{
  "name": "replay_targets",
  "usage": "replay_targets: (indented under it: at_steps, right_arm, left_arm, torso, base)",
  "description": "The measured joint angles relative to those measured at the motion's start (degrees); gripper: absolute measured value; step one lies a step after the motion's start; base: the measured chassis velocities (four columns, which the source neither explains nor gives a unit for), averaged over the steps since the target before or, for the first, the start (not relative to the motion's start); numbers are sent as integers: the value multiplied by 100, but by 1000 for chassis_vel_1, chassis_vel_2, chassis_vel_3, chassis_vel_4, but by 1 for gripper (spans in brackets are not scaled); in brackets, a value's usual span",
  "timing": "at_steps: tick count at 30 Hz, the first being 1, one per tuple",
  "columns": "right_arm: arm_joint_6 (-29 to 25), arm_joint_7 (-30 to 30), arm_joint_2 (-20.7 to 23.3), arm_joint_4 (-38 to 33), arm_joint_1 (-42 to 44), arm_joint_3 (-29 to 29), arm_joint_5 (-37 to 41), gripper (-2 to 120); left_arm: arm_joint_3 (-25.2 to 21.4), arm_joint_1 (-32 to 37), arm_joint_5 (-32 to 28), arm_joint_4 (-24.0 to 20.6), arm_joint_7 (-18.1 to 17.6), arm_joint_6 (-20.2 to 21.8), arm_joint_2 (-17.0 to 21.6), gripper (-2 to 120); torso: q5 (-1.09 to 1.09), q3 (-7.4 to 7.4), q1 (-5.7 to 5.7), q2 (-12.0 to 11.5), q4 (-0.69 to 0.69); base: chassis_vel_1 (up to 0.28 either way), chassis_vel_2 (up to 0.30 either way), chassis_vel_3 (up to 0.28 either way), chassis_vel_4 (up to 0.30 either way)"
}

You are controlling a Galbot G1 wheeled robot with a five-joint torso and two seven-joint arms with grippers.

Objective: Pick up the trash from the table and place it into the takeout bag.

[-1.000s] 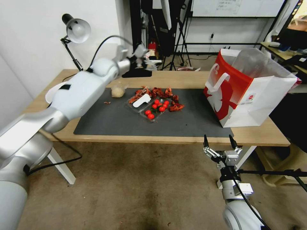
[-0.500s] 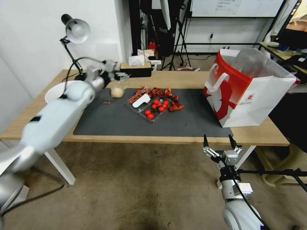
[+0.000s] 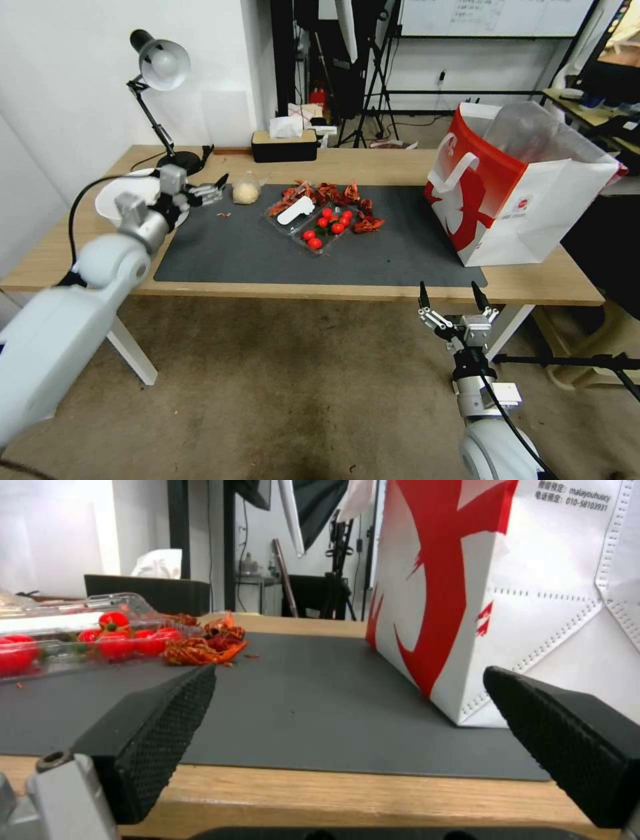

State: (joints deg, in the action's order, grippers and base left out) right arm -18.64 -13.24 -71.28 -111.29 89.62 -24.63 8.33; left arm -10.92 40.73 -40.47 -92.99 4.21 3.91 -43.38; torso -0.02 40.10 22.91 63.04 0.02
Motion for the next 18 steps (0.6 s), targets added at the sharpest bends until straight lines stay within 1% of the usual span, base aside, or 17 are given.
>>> replay_targets:
  at_steps: [2, 3, 4, 5, 7, 8, 9, 10, 11, 12, 14, 15, 16, 17, 18]
  right_arm:
    - [-9, 2, 5, -5, 14, 0, 0, 100]
    - [-9, 2, 5, -5, 14, 0, 0, 100]
    - [-19, 2, 11, -14, 21, -5, 0, 100]
    - [-23, 2, 15, -16, 24, -8, -1, 100]
    - [-23, 2, 16, -17, 24, -9, 0, 100]
    - [-30, 3, 22, -17, 32, -10, 0, 100]
    - [-40, 3, 23, -18, 37, -9, 1, 100]
    - [-47, 6, 22, -18, 40, -2, 1, 100]
    - [-47, 6, 22, -18, 40, -2, 1, 100]
    - [-53, 9, 20, -18, 40, 8, 2, 100]
    - [-67, 14, 18, -4, 28, 22, 4, 100]
    - [-67, 14, 18, -4, 28, 22, 4, 100]
    - [-68, 14, 19, 0, 24, 24, 6, 100]
    - [-70, 18, 22, 7, 24, 31, 9, 100]
    - [-77, 20, 23, 17, 25, 32, 9, 100]
  left_arm:
    - [-371, 538, 75, -384, -245, -25, -15, 100]
    - [-371, 538, 75, -384, -245, -25, -15, 100]
    - [-574, 829, 117, -582, -345, -51, -26, 100]
    - [-659, 956, 140, -659, -396, -59, -31, 100]
    - [-673, 977, 144, -671, -405, -60, -32, 100]
    - [-942, 1358, 205, -873, -505, -94, -70, 100]
    - [-1204, 1729, 284, -1049, -598, -116, -125, 100]
    - [-1493, 2106, 378, -1214, -638, -184, -236, 100]
    - [-1493, 2106, 378, -1214, -638, -184, -236, 100]
    - [-1768, 2416, 472, -1320, -655, -245, -404, 100]
    - [-2284, 3057, 769, -1545, -622, -452, -869, 100]
    - [-2284, 3057, 769, -1545, -622, -452, -869, 100]
    - [-2381, 3214, 830, -1596, -617, -493, -973, 100]
    - [-2503, 3494, 925, -1685, -615, -558, -1107, 100]
    - [-2584, 3748, 1001, -1761, -612, -621, -1201, 100]
  torso:
    - [1, 0, 0, 0, -2]
    - [1, 0, 0, 0, -2]
    - [2, 0, 0, 0, -5]
    - [3, 0, 0, 0, -4]
    - [3, 0, 0, 0, -3]
    - [2, 0, 0, 0, -4]
    - [2, 0, 0, 0, -2]
    - [3, 0, 0, 0, -2]
    - [3, 0, 0, 0, -2]
    - [2, 0, 0, 0, -1]
    - [1, 0, 0, 0, -2]
    - [1, 0, 0, 0, -2]
    - [-1, 0, 0, 0, -1]
    - [3, 0, 0, 0, -1]
    - [2, 0, 0, -1, -1]
  base:
    - [0, 0, 0, 0]
    - [0, 0, 0, 0]
    - [0, 0, 0, 0]
    - [0, 0, 0, 0]
    - [0, 0, 0, 0]
    - [0, 0, 0, 0]
    - [0, 0, 0, 0]
    - [0, 0, 0, 0]
    - [0, 0, 0, 0]
    - [0, 0, 0, 0]
    - [0, 0, 0, 0]
    - [0, 0, 0, 0]
    - [0, 0, 0, 0]
    - [0, 0, 0, 0]
    - [0, 0, 0, 0]
